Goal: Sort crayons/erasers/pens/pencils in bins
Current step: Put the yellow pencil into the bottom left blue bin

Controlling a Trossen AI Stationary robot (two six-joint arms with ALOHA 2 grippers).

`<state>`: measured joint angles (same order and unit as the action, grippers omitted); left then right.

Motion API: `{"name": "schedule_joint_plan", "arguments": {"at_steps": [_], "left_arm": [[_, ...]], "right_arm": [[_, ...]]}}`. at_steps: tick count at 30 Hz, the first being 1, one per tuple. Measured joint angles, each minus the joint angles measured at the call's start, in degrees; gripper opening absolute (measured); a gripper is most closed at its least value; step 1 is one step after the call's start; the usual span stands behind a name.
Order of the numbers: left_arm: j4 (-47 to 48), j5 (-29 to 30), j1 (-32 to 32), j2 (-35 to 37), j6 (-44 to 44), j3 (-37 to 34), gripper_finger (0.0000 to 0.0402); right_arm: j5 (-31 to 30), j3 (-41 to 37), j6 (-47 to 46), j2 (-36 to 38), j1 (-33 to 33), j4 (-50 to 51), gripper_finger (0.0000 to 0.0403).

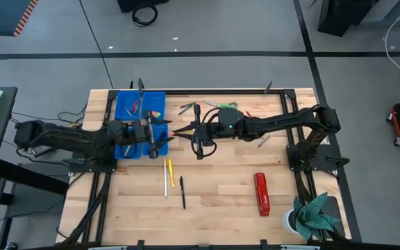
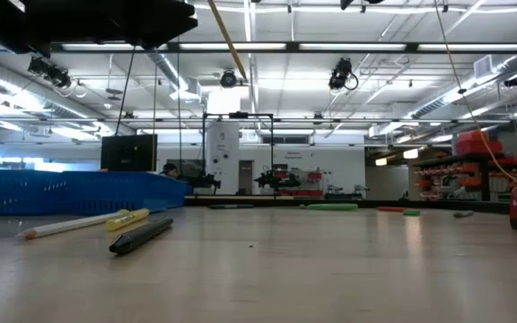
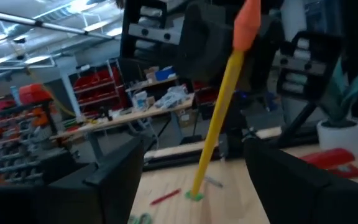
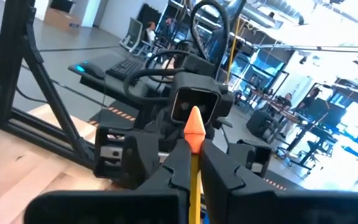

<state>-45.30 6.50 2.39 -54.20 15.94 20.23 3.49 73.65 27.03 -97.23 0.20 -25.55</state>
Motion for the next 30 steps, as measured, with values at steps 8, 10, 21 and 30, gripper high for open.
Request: {"name": "schedule_joint_plan", "arguments": {"at_steps": [8, 10, 21, 30], "left_arm": [[-13.8, -2.2, -0.1, -11.0, 1.2, 0.0, 0.0268], [-16.9, -2.2, -0.1, -13.3, 1.2, 0.0, 0.0266], [-27.2, -3.4, -0.1, -19.8, -1.8, 0.0, 0.0258], [-27.3, -3.4, -0.1, -20.1, -1.4, 0.0, 0.0194]], "right_arm": [[1.3, 0.0, -1.5, 0.0, -0.1, 0.2, 0.0026], [1.7, 0.0, -2.0, 0.0, 0.0, 0.3, 0.0026], [1.8, 0.0, -2.2, 0.0, 0.0, 2.6, 0.0026], [1.8, 0.0, -2.1, 0.0, -0.1, 3.0, 0.0026]]}}
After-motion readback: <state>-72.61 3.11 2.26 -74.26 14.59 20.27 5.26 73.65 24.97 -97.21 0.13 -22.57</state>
